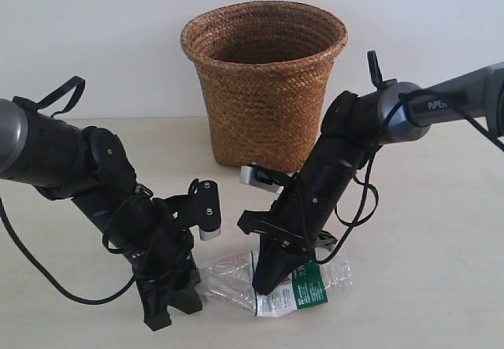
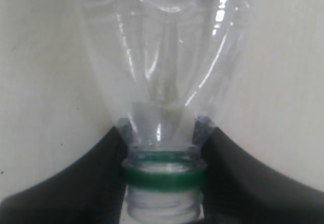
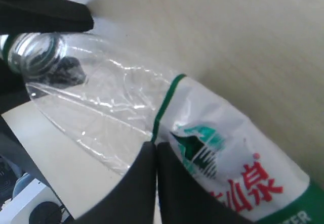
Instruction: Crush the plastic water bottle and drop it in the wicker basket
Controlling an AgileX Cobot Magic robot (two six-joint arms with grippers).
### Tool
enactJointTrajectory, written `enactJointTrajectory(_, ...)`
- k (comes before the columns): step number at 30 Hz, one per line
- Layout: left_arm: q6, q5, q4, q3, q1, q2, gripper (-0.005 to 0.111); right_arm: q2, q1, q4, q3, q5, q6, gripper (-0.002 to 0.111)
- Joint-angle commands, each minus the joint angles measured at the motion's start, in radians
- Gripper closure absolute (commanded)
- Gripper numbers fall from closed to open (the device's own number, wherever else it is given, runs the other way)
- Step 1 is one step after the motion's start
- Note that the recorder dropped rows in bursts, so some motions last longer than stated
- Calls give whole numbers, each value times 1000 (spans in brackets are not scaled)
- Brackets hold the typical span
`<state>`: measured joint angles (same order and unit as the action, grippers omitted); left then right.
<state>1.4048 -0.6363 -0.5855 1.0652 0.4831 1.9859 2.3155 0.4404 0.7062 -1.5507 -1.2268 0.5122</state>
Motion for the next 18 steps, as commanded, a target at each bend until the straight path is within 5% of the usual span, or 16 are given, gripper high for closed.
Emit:
enactJointTrajectory(1, -22, 0, -54, -6, 6, 14, 103, 79, 9, -194, 15, 172, -45, 108)
enactJointTrajectory(18, -36, -30, -46, -6, 6, 14, 103, -238, 9, -126, 15, 32, -75, 108)
